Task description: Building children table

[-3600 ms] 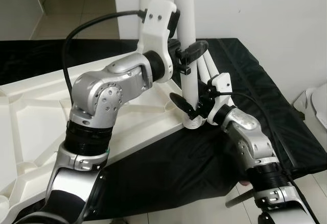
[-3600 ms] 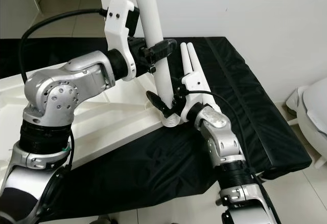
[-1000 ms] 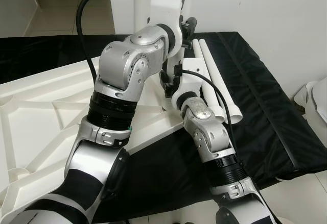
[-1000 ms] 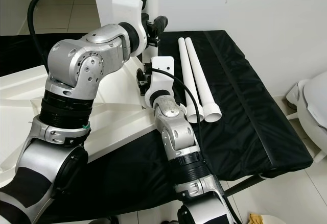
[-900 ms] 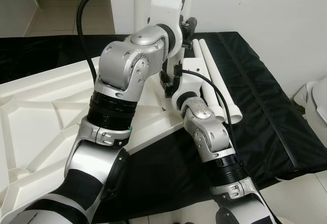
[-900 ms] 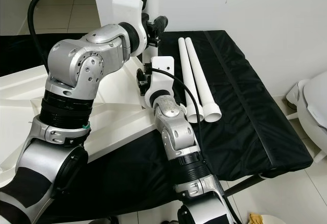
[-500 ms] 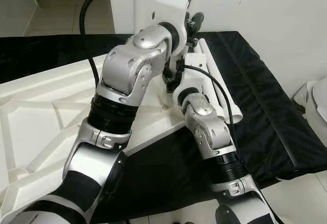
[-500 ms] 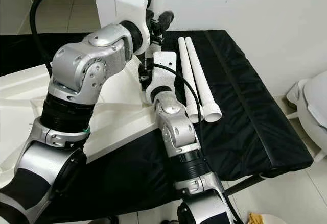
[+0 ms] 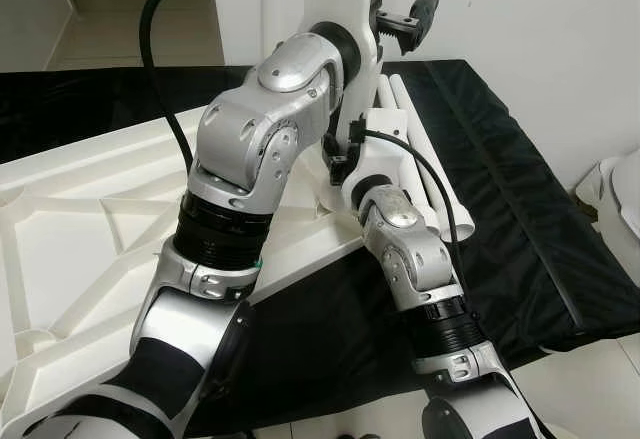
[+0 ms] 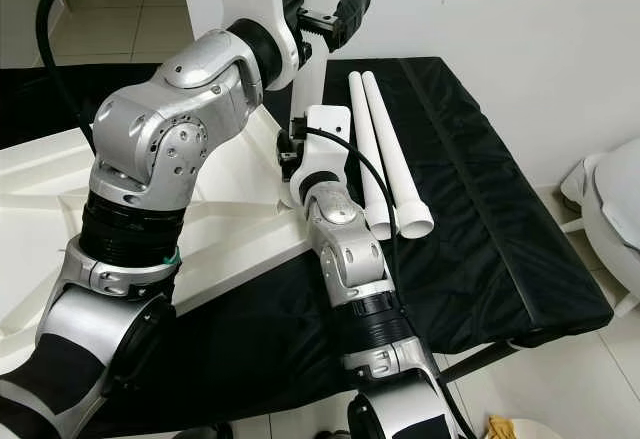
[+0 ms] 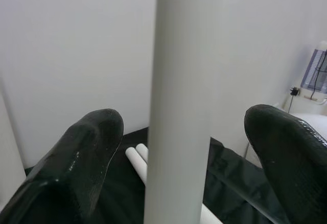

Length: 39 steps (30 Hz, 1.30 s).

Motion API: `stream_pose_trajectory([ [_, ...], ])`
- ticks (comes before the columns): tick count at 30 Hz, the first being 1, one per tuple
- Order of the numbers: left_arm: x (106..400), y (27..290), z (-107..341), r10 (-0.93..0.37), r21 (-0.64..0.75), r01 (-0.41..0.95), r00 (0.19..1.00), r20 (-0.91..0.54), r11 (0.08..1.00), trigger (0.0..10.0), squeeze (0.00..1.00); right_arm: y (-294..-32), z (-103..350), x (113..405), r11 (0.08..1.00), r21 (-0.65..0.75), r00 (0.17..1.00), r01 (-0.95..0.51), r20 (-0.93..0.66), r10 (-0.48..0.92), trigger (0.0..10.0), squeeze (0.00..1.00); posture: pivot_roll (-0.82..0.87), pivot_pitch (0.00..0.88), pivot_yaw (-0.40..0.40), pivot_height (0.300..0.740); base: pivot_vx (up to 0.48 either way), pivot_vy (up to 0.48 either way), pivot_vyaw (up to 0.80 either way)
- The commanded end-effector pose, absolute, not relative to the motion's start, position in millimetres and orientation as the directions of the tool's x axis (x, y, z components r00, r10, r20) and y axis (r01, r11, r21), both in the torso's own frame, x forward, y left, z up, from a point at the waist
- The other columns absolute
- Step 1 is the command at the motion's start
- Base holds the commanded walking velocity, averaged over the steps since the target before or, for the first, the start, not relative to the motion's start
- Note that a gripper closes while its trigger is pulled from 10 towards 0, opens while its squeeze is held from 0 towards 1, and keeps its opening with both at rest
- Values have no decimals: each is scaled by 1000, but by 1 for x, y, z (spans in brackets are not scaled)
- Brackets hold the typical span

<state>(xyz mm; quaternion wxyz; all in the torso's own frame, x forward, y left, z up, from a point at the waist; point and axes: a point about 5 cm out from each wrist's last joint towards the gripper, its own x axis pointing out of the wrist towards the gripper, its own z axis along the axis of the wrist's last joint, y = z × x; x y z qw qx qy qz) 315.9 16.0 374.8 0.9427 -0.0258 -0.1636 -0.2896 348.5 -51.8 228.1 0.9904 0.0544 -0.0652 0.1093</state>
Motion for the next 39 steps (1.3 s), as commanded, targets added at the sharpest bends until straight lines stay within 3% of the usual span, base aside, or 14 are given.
stream_pose_trajectory([
  [1, 307, 11, 377, -627, 63, 649, 699, 343, 758, 10000, 722, -51, 235, 350, 970, 106, 965, -220, 167, 201, 10000, 0, 27, 111, -29, 740, 0, 0, 0],
  [2, 307, 11, 377, -627, 63, 649, 699, 343, 758, 10000, 722, -51, 235, 350, 970, 106, 965, -220, 167, 201, 10000, 0, 27, 111, -29, 740, 0, 0, 0],
  [3, 307, 12, 377, -628, 49, 656, 696, 349, 753, 10000, 0, -55, 236, 351, 972, 112, 968, -205, 174, 184, 10000, 0, 27, 111, -29, 740, 0, 0, 0],
  [7, 306, 14, 376, -627, 36, 660, 693, 357, 750, 10000, 0, -60, 237, 352, 976, 118, 970, -184, 182, 161, 10000, 0, 23, 107, -28, 740, 0, 0, 0],
  [14, 315, 37, 356, -559, 13, 588, 762, 326, 809, 10000, 0, -93, 239, 358, 990, 98, 974, -98, 214, 75, 10000, 0, 21, 94, -29, 740, 0, 0, 0],
  [26, 319, 55, 334, -494, 9, 513, 822, 283, 858, 10000, 0, -117, 230, 358, 998, 51, 978, -42, 206, 31, 10000, 0, 17, 90, -28, 740, 0, 0, 0],
  [39, 319, 62, 304, -462, 77, 461, 839, 286, 884, 10000, 0, -122, 231, 346, 987, -31, 935, -159, 316, 161, 10000, 0, 15, 93, -29, 740, 0, 0, 0],
])
